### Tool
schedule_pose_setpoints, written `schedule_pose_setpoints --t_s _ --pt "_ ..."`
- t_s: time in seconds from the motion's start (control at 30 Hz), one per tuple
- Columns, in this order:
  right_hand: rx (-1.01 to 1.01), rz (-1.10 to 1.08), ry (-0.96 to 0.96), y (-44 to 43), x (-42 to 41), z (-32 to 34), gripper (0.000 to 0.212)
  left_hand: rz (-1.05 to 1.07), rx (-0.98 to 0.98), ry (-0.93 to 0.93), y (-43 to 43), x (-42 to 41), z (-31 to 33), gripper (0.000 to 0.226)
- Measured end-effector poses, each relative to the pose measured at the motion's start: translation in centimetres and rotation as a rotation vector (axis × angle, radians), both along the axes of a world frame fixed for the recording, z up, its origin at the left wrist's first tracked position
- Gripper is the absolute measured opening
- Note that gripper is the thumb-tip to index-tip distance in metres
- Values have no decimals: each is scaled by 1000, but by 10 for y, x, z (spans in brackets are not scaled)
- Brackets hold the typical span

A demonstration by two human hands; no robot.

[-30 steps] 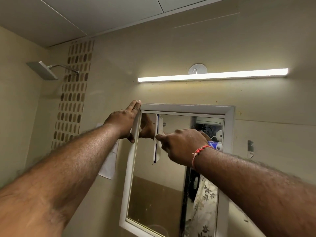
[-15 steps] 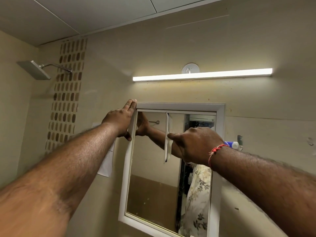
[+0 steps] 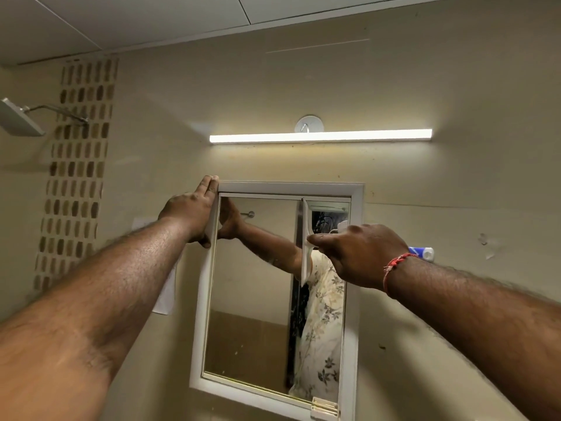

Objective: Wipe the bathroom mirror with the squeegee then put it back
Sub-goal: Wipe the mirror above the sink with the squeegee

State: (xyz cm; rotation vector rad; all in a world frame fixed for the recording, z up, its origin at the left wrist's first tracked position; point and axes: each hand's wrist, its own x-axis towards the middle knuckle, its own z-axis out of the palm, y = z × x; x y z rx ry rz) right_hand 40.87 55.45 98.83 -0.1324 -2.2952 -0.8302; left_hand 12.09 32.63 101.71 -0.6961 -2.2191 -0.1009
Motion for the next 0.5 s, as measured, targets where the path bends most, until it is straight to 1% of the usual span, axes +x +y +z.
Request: schedule_pose_setpoints --t_s 0.03,0.1,0.13,0.2,0.23,0.27,0.33,0.37,0.43,0.5 --pt "-3 -23 6 0 3 0 53 1 0 0 0 0 0 176" --pt "-4 -57 17 -1 9 -1 63 2 3 -5 -1 1 0 176" --pt "-2 -65 29 -2 14 -1 73 4 2 -7 -1 2 0 175" --pt "-1 -64 65 -3 22 -2 103 10 -1 -6 -2 2 0 175" --pt "-7 -82 69 -4 27 -2 108 14 -3 -2 -2 2 0 174" --pt "-20 -102 69 -5 31 -2 99 19 -6 3 -3 3 0 173" --pt "-36 -153 48 -8 36 -2 64 29 -11 6 -3 5 0 172" --pt "-43 -164 45 -11 39 -2 54 29 -10 5 -2 6 0 171" --pt "-29 -176 38 -15 40 0 49 29 -9 4 -2 8 0 169" --pt "-10 -189 31 -17 43 0 48 28 -7 -5 -2 7 0 169"
